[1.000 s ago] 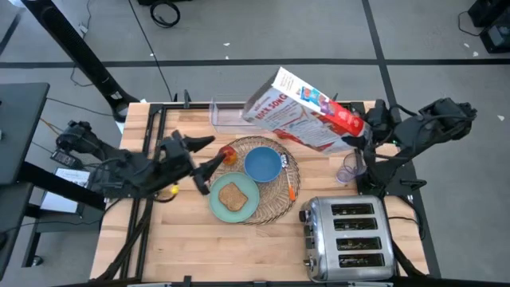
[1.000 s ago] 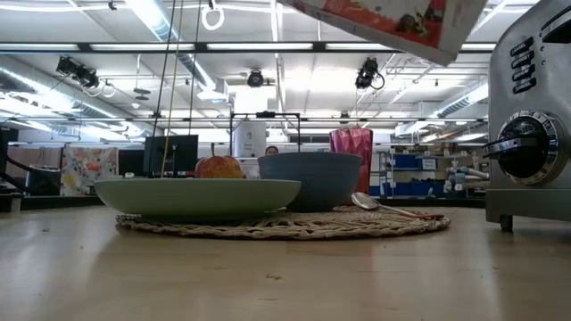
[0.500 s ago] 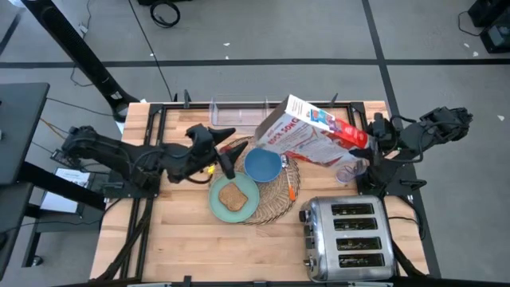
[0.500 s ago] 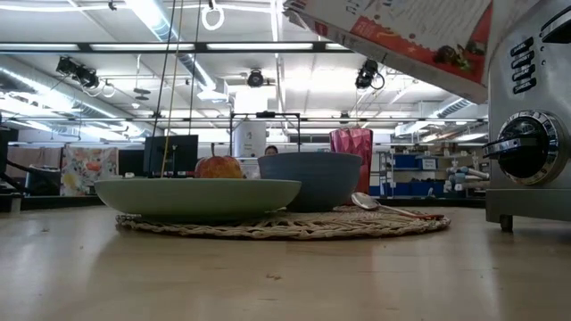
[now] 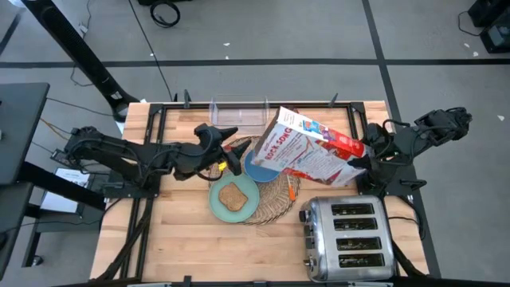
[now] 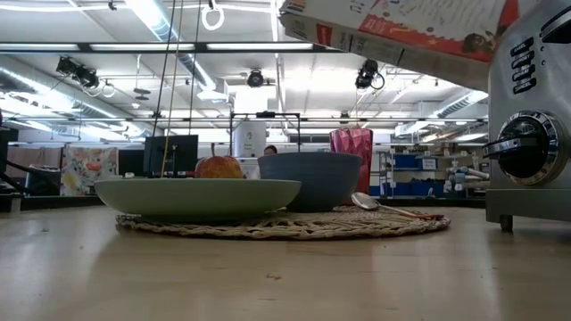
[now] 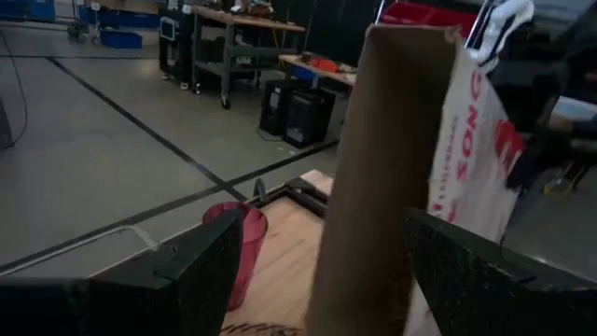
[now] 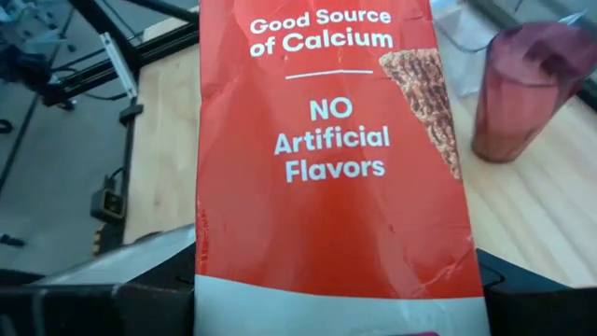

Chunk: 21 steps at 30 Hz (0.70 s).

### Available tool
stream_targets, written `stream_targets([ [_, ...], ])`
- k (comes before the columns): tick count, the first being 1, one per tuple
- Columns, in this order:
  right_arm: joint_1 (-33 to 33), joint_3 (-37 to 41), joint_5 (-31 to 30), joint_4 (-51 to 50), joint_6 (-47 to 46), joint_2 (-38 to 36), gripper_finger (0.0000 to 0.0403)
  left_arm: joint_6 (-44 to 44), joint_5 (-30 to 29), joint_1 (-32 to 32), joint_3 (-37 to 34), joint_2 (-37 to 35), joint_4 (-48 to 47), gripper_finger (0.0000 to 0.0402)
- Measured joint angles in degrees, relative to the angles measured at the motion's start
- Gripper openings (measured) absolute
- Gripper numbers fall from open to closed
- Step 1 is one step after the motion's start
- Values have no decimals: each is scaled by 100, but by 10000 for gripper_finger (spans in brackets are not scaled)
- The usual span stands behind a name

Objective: Arrange a breakfast setting
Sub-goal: Pour the cereal into the blue bowl

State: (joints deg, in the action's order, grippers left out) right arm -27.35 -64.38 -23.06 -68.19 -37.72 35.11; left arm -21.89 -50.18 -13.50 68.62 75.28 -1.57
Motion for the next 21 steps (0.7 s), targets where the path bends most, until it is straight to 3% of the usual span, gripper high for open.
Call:
stream_targets([
  [12, 4, -394, 314, -532, -413, 9, 241, -38, -5, -22, -1, 9, -383, 298],
  [21, 7, -398, 680, -676, -688, 105, 241, -605, 72, 23, 5, 360, -892, 298],
])
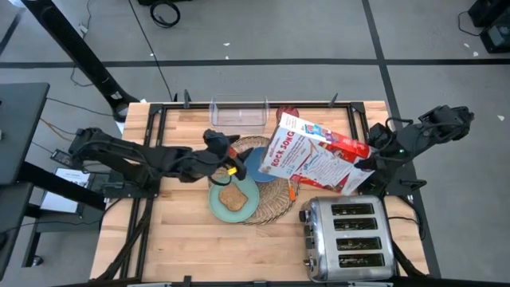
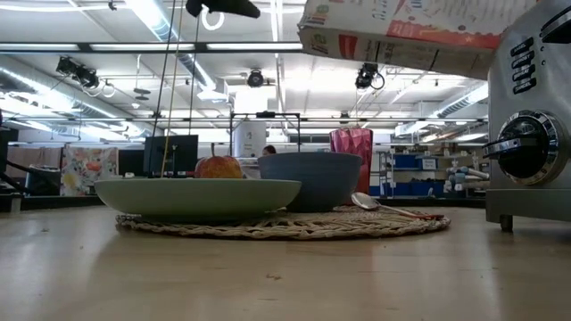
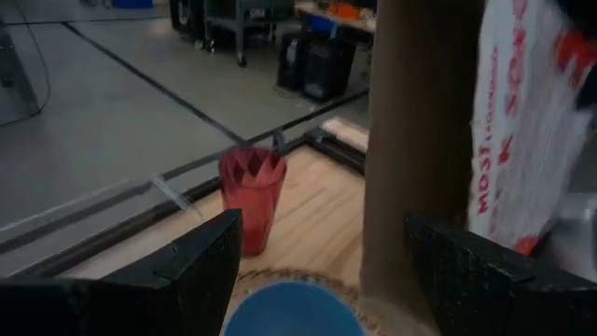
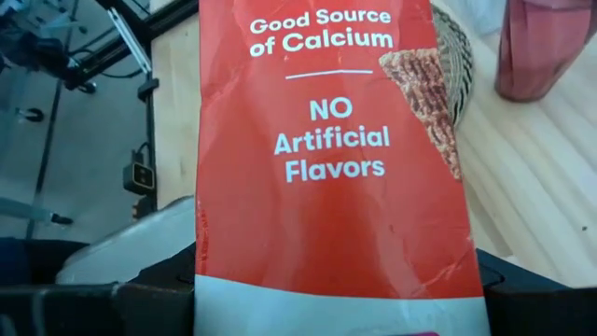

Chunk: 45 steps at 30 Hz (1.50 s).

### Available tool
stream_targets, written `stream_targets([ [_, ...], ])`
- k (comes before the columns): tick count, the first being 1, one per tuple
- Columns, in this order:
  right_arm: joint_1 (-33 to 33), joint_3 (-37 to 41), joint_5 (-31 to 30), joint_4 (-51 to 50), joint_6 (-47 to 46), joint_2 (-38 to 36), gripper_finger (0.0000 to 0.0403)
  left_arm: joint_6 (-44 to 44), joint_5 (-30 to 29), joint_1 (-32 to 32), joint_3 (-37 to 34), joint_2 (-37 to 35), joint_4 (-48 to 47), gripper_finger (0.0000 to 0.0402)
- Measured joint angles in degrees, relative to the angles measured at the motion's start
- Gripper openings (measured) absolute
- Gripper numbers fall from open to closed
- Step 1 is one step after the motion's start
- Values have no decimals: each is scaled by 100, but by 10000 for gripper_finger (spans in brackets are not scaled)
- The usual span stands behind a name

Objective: Arrange a breakfast setting
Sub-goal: Pour the cereal into the blue bowl

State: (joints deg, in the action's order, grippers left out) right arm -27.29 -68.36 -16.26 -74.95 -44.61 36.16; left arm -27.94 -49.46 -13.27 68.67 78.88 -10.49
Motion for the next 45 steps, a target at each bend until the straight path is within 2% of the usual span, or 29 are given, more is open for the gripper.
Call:
stream_targets([
  [7, 56, -5, 123, -92, -236, 180, 241, -152, 40, -3, -5, 330, -83, 298],
  [21, 472, -13, 568, -134, -449, 302, 240, -152, 62, -1, -7, 340, -208, 298],
  [32, 860, -684, 1082, -529, -171, 755, 239, -143, 66, -1, -7, 340, -234, 298],
  [45, 1313, -772, 1214, -705, -67, 1048, 239, -143, 69, -1, -7, 340, -232, 298],
])
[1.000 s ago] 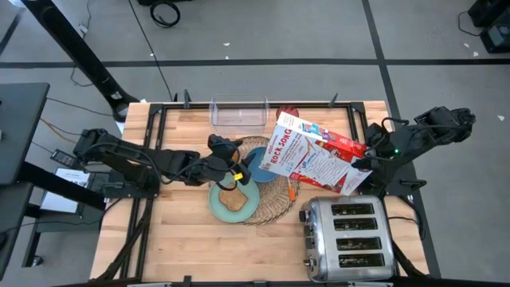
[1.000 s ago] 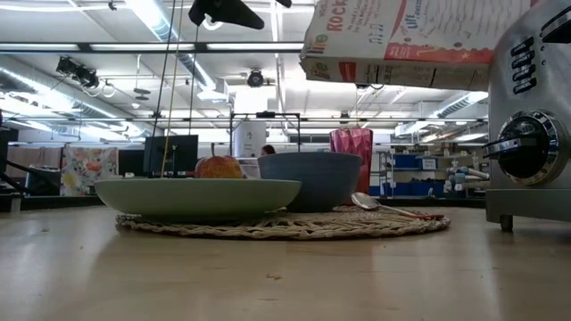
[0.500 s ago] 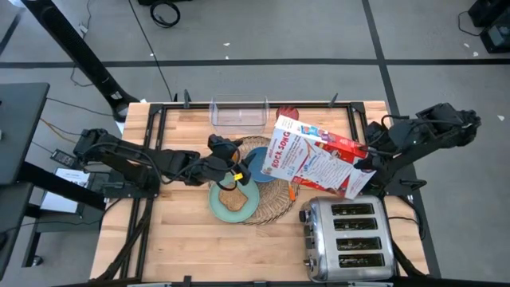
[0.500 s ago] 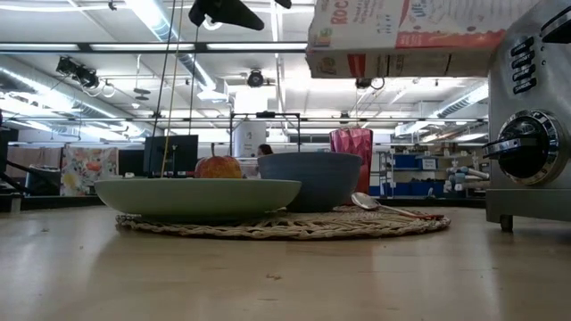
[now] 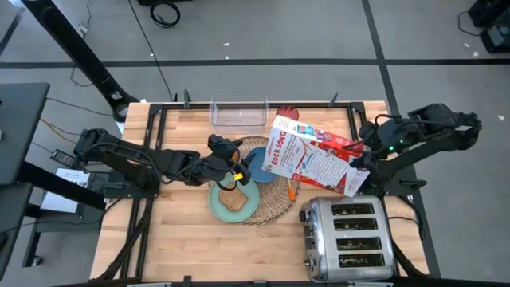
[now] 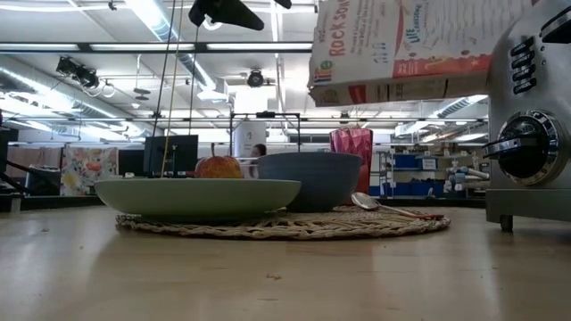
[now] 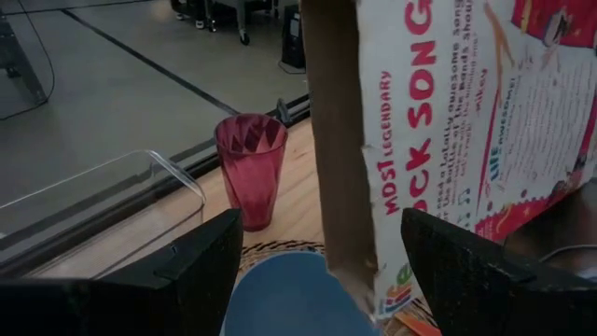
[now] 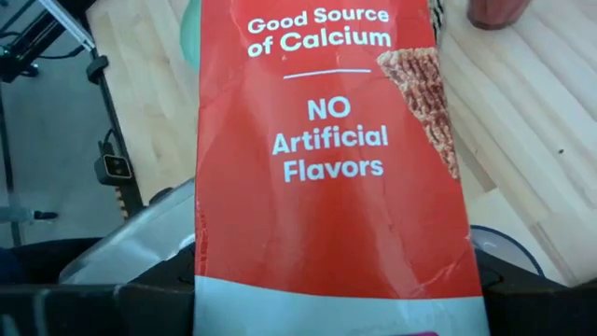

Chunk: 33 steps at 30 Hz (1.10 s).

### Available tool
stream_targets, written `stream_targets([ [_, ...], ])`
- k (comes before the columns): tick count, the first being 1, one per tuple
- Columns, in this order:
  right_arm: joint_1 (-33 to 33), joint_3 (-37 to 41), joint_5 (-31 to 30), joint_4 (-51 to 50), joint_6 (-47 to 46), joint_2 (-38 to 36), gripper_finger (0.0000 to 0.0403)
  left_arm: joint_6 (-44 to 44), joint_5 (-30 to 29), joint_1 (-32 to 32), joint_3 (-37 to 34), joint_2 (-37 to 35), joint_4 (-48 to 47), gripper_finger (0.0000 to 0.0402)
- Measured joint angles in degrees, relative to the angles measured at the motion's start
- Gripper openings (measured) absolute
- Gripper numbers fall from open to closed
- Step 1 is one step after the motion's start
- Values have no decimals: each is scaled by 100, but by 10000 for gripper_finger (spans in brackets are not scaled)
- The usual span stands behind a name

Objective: Arrange a breakfast setting
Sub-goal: Pour the cereal into the blue bowl

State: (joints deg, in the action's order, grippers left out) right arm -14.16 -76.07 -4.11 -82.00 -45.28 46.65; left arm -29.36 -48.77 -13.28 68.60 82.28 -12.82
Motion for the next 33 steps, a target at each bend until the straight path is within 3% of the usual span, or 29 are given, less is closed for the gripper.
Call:
stream_targets([
  [19, 666, -26, 519, 54, 96, 316, 233, 9, 2, -2, 0, -2, -2, 298],
  [33, 1164, -841, 968, -412, 159, 1102, 233, 5, 2, -2, 0, -4, -13, 298],
])
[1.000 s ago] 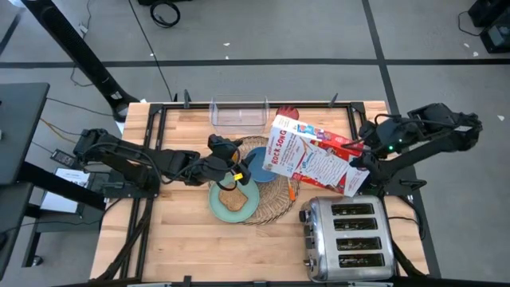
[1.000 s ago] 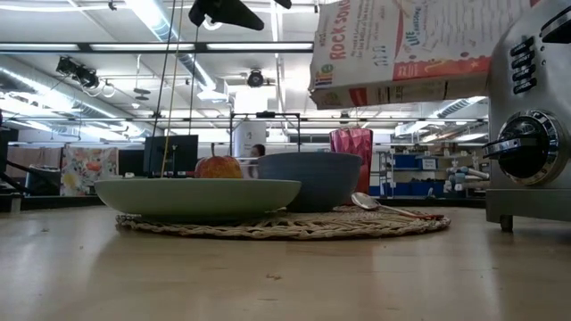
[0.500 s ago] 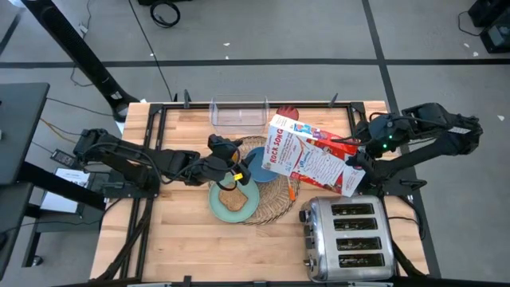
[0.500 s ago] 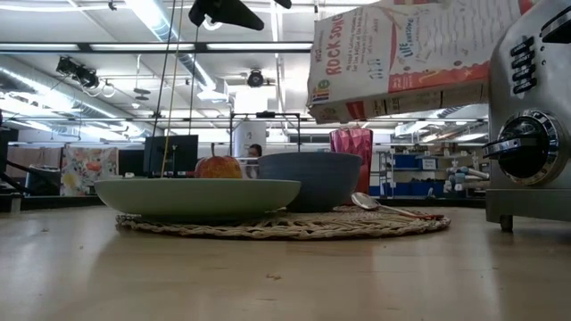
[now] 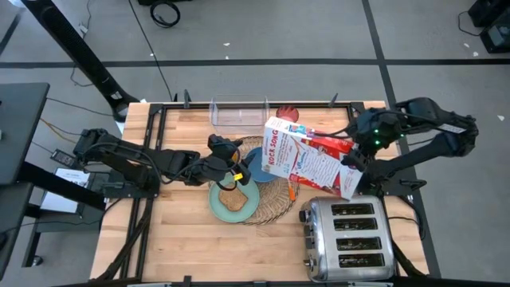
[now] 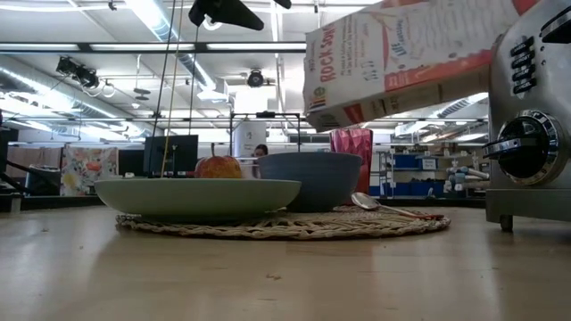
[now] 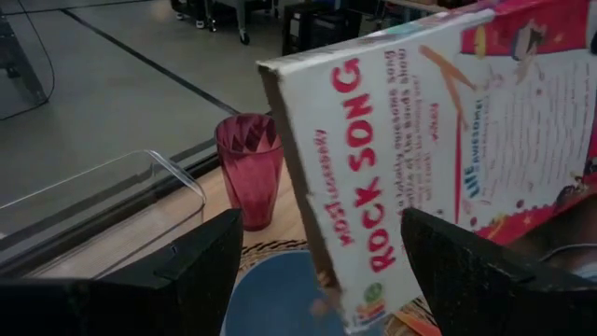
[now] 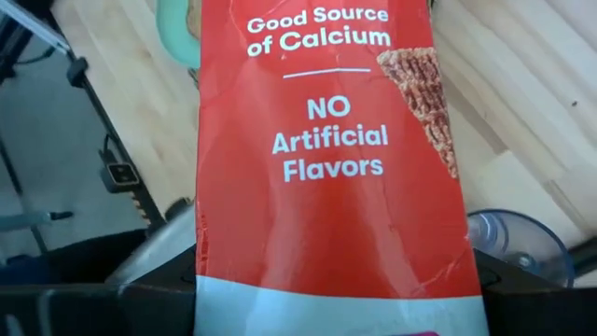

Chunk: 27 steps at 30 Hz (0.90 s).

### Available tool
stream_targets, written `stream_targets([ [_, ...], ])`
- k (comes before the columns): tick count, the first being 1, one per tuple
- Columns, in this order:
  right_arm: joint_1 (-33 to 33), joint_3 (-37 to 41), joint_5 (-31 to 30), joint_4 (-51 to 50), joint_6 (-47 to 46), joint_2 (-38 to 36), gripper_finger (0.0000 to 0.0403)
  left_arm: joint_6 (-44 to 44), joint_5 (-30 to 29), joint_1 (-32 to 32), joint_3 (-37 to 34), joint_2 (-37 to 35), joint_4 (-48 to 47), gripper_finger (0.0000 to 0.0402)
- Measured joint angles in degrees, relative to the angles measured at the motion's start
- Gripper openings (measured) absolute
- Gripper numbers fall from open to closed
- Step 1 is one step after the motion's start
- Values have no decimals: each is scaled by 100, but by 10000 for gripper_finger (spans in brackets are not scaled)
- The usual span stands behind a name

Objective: Arrange a breakfast setting
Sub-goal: Pour the cereal into the blue bowl

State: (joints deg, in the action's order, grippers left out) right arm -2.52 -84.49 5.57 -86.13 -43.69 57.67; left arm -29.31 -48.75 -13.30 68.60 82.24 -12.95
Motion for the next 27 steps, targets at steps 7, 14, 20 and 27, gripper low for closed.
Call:
stream_targets([
  [7, 231, -15, 200, 52, -8, 135, 233, -5, 0, 0, 0, 0, 1, 298],
  [14, 441, -18, 440, 66, -255, 163, 233, -10, 0, 0, 0, 0, 0, 298],
  [20, 465, -18, 758, 84, -455, 215, 233, -8, 0, -2, 0, 0, -2, 298],
  [27, 517, -18, 932, 167, -773, 234, 233, -5, 0, -2, 0, 0, -33, 298],
])
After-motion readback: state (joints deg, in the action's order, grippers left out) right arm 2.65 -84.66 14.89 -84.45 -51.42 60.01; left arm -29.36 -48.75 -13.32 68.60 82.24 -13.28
